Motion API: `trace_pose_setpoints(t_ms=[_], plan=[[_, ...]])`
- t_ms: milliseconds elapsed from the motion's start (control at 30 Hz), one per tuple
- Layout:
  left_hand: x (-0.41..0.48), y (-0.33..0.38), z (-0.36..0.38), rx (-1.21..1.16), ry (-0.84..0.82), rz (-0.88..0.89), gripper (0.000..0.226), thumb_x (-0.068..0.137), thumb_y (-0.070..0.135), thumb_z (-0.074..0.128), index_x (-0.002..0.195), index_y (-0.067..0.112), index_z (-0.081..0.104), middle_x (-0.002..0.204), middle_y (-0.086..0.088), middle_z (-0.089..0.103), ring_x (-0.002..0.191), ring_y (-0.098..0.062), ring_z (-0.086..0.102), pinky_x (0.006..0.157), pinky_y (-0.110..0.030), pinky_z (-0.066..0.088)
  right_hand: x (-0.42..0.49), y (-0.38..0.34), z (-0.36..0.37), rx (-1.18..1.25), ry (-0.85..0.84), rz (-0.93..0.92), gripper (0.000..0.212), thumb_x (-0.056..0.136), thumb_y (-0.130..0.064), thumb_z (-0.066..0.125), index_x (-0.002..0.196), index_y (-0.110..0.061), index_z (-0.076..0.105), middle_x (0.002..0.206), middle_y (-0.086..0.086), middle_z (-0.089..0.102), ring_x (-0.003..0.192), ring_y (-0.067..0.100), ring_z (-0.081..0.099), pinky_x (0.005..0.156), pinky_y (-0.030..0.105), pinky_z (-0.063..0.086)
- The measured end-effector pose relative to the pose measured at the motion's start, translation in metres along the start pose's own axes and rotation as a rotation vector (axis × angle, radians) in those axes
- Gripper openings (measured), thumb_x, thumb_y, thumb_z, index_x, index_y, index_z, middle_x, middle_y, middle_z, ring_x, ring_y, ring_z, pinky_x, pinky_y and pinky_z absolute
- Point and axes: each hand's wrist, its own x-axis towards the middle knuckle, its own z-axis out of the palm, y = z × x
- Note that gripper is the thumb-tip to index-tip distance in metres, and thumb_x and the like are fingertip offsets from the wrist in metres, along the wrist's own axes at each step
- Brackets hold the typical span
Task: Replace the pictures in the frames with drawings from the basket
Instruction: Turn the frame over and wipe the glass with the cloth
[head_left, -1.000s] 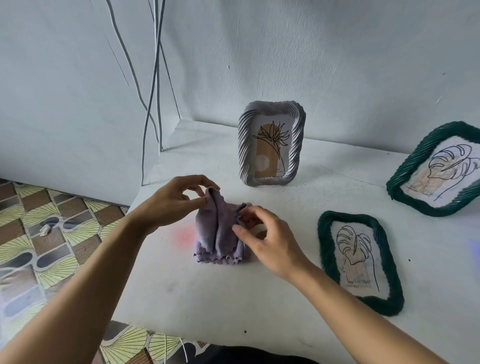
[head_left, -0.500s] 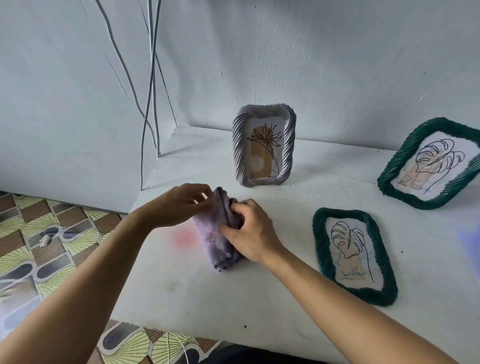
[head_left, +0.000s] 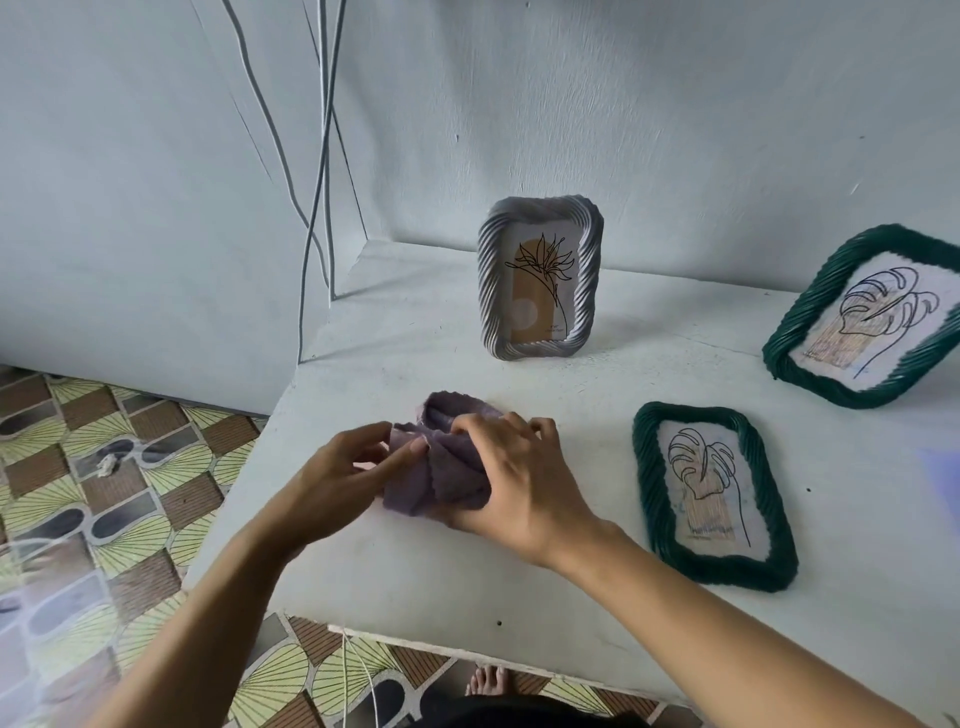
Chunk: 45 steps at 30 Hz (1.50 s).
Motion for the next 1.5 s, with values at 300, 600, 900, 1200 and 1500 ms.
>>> trace_pose_setpoints(t_ms=[300, 600, 900, 1200, 1500], plan=[[0.012, 0.012, -0.003, 0.000, -0.126, 0.031, 0.038, 0.100, 0.050, 0.052, 0.083, 0.020, 0.067, 0.072, 0.008, 0.064, 0.071, -0.005, 0.056, 0.069, -0.024, 0.045, -0.009, 0.006, 0.011, 0.035, 0.169, 0.029, 0.035, 0.075, -0.018, 0.057, 0.110, -0.021, 0.055, 0.102, -0.006, 0.064, 0.099, 0.019, 0.061, 0.084, 0.038, 0.041], [-0.001, 0.010, -0.006, -0.080, -0.057, 0.101, 0.034, 0.101, 0.033, 0.054, 0.085, 0.003, 0.062, 0.073, -0.005, 0.055, 0.073, -0.012, 0.050, 0.069, -0.033, 0.036, -0.034, 0.012, -0.008, 0.643, 0.163, 0.079, 0.027, 0.100, -0.013, 0.057, 0.127, -0.016, 0.052, 0.100, -0.013, 0.061, 0.092, 0.005, 0.063, 0.080, 0.024, 0.052], [0.020, 0.009, 0.001, -0.021, 0.061, 0.088, 0.023, 0.099, 0.034, 0.060, 0.092, 0.015, 0.072, 0.089, 0.006, 0.066, 0.085, -0.010, 0.064, 0.074, -0.034, 0.047, -0.025, 0.015, -0.008, 0.619, 0.199, 0.294, 0.058, 0.078, -0.015, 0.083, 0.126, -0.024, 0.051, 0.084, -0.017, 0.059, 0.079, 0.001, 0.059, 0.075, 0.010, 0.044], [0.057, 0.021, 0.007, 0.096, 0.104, -0.063, 0.008, 0.091, 0.036, 0.072, 0.091, 0.029, 0.067, 0.103, 0.000, 0.071, 0.085, -0.012, 0.067, 0.073, -0.021, 0.047, 0.020, 0.034, -0.018, 0.453, 0.124, 0.452, 0.013, 0.075, -0.009, 0.077, 0.086, -0.008, 0.070, 0.079, -0.009, 0.060, 0.085, 0.019, 0.064, 0.078, 0.031, 0.052], [0.058, 0.012, 0.003, 0.085, 0.108, -0.127, 0.016, 0.087, 0.034, 0.076, 0.081, 0.022, 0.068, 0.087, 0.004, 0.075, 0.077, -0.010, 0.071, 0.070, -0.024, 0.045, 0.030, 0.040, -0.026, 0.425, -0.051, 0.449, 0.015, 0.080, -0.012, 0.075, 0.090, -0.014, 0.064, 0.085, -0.004, 0.062, 0.090, 0.018, 0.060, 0.076, 0.027, 0.045]])
